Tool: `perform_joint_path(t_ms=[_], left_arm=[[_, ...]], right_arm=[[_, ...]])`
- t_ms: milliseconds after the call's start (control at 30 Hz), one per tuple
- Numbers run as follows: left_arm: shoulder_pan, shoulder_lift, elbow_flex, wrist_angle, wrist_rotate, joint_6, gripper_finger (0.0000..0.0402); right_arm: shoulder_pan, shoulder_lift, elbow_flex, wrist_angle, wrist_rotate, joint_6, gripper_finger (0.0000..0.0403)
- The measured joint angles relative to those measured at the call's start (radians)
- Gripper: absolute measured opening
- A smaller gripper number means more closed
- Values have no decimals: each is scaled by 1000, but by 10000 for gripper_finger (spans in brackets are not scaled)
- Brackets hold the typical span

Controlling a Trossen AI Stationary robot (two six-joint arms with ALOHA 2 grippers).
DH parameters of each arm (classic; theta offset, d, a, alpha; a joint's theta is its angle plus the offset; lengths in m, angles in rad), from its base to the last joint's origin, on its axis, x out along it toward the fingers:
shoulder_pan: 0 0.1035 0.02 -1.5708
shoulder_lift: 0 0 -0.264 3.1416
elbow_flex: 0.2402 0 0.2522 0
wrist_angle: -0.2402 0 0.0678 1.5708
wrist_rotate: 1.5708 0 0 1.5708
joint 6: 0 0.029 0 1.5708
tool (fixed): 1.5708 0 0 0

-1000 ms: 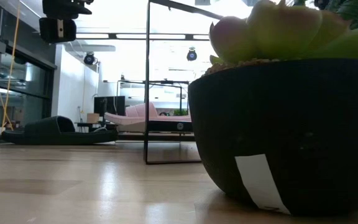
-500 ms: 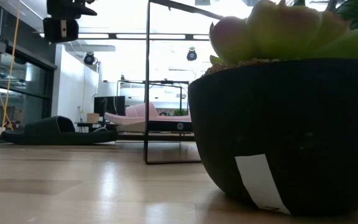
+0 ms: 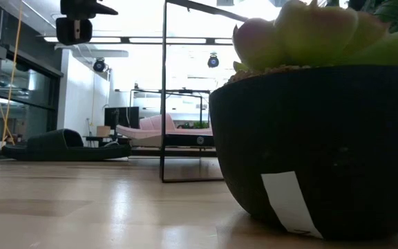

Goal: Pick and place slides into the shelf
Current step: Put the pink slides on the shelf

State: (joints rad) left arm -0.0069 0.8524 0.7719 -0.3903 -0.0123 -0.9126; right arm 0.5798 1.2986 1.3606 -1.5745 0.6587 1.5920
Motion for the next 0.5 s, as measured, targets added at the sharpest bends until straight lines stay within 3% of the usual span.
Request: perform_joint_path(t_ms=[267, 500], left_arm=[[0, 0, 0, 79, -77, -6, 95], [0, 0, 0, 267, -232, 1, 95]], right_arm=[[-24, -22, 144, 41, 282, -151, 16], [-24, -23, 228, 394, 604, -509, 16]])
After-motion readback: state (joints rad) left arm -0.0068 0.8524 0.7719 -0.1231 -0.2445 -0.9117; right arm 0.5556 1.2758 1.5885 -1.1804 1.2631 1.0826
